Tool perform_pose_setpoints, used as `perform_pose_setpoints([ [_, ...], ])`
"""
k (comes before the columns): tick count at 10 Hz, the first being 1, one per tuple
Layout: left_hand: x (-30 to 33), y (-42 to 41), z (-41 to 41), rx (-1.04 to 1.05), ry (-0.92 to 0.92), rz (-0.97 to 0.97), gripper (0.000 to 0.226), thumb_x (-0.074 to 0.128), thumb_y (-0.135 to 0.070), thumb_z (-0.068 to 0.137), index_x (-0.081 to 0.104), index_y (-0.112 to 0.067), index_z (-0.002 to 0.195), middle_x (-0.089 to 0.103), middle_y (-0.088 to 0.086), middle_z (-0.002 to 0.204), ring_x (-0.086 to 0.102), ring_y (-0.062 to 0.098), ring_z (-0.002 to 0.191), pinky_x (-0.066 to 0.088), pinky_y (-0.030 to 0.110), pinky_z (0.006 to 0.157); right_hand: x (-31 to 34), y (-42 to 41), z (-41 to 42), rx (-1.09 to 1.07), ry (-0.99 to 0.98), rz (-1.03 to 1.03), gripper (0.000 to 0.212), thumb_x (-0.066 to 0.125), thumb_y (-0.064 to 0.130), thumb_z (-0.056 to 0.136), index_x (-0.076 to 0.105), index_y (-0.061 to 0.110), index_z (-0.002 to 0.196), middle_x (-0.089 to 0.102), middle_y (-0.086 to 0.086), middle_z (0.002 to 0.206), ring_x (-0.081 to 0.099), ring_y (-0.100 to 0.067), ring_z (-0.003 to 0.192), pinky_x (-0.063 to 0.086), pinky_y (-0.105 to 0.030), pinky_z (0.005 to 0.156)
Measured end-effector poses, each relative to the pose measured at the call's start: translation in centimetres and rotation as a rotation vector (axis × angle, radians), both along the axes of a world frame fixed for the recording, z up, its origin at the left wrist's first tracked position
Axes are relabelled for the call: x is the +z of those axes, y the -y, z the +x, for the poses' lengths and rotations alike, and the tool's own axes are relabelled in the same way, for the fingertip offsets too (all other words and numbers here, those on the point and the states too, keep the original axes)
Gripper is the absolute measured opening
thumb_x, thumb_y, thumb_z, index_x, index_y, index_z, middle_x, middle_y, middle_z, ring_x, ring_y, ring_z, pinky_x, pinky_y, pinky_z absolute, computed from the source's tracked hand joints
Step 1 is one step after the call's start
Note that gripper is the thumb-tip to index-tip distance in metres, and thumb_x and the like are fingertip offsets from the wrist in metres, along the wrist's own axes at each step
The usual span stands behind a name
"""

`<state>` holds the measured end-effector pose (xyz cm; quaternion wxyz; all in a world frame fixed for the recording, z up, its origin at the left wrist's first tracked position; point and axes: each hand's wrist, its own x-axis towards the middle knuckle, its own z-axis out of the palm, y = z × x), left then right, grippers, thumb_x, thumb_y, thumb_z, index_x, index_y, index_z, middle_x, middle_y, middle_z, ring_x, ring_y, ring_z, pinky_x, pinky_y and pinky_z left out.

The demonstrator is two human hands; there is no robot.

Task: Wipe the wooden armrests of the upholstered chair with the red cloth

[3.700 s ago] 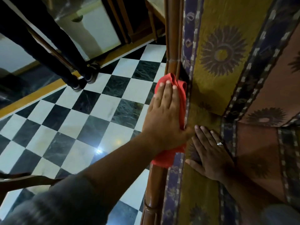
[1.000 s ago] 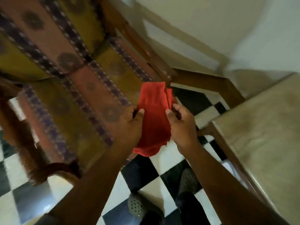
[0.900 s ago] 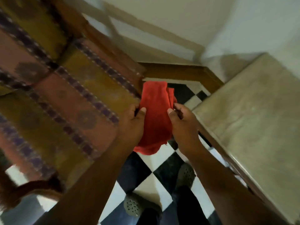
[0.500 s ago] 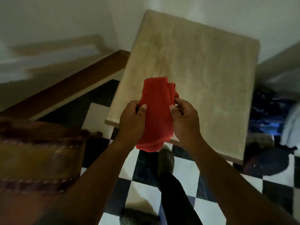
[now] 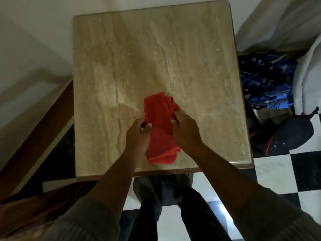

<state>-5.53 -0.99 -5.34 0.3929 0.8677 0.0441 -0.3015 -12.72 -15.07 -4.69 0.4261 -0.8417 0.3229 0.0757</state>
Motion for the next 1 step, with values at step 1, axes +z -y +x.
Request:
perform_pose_setpoints([
  [1, 1.72, -0.32, 0.63, -0.198, -0.021, 0.128, 0.029, 0.058, -0.032, 0.097, 0.060, -0.016, 0.122, 0.062, -0.005, 0.098, 0.063, 0.021, 0.101, 0.042, 0.024, 0.071, 1.44, 0.87, 0.29, 0.003, -0.061, -0.031, 0.022, 0.048, 0.018, 0.098, 0.061, 0.012, 0.115, 0.065, -0.008, 0.106, 0.065, -0.029, 0.097, 0.050, -0.036, 0.078],
])
